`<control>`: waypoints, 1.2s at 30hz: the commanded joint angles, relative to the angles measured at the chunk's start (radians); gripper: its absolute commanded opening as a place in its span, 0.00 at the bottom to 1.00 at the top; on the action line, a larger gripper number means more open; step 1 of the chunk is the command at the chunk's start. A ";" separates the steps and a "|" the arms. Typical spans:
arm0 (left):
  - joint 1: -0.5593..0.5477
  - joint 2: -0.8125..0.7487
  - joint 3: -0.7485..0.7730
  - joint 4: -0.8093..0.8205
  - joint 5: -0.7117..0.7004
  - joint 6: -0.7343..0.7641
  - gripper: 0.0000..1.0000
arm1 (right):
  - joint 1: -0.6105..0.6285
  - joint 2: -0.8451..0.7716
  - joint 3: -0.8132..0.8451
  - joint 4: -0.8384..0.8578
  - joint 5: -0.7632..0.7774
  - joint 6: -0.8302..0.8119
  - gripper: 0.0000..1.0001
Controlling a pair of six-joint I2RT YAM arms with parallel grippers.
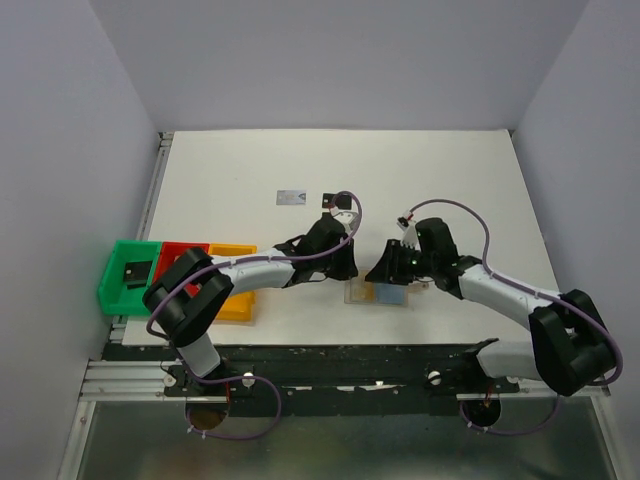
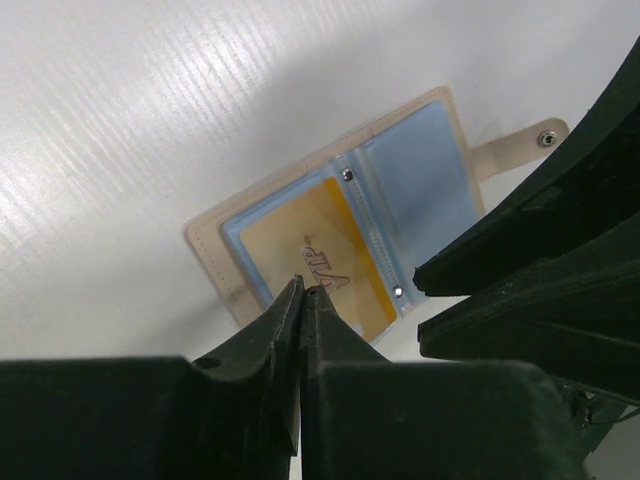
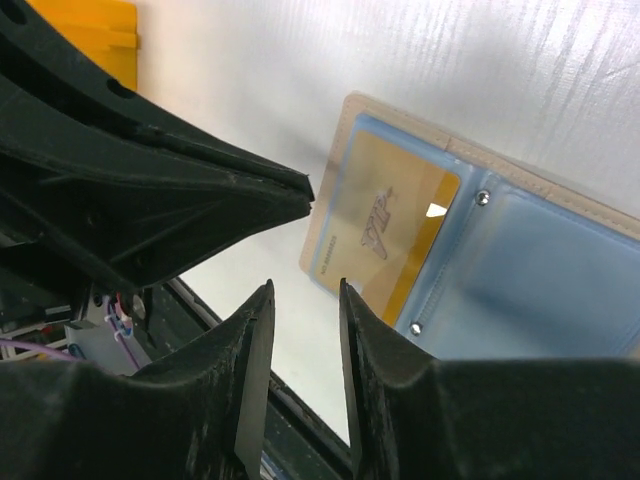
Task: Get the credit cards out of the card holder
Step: Remove the credit card from the card holder.
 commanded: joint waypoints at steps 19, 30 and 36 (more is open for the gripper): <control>0.003 0.031 -0.020 0.000 -0.034 -0.024 0.13 | -0.005 0.146 -0.038 0.068 0.071 0.021 0.42; 0.003 0.071 -0.006 -0.014 -0.019 -0.021 0.13 | -0.005 0.171 -0.032 0.066 0.076 0.010 0.43; 0.003 0.082 -0.009 -0.017 -0.022 -0.023 0.13 | -0.005 0.177 -0.033 0.080 0.064 0.013 0.43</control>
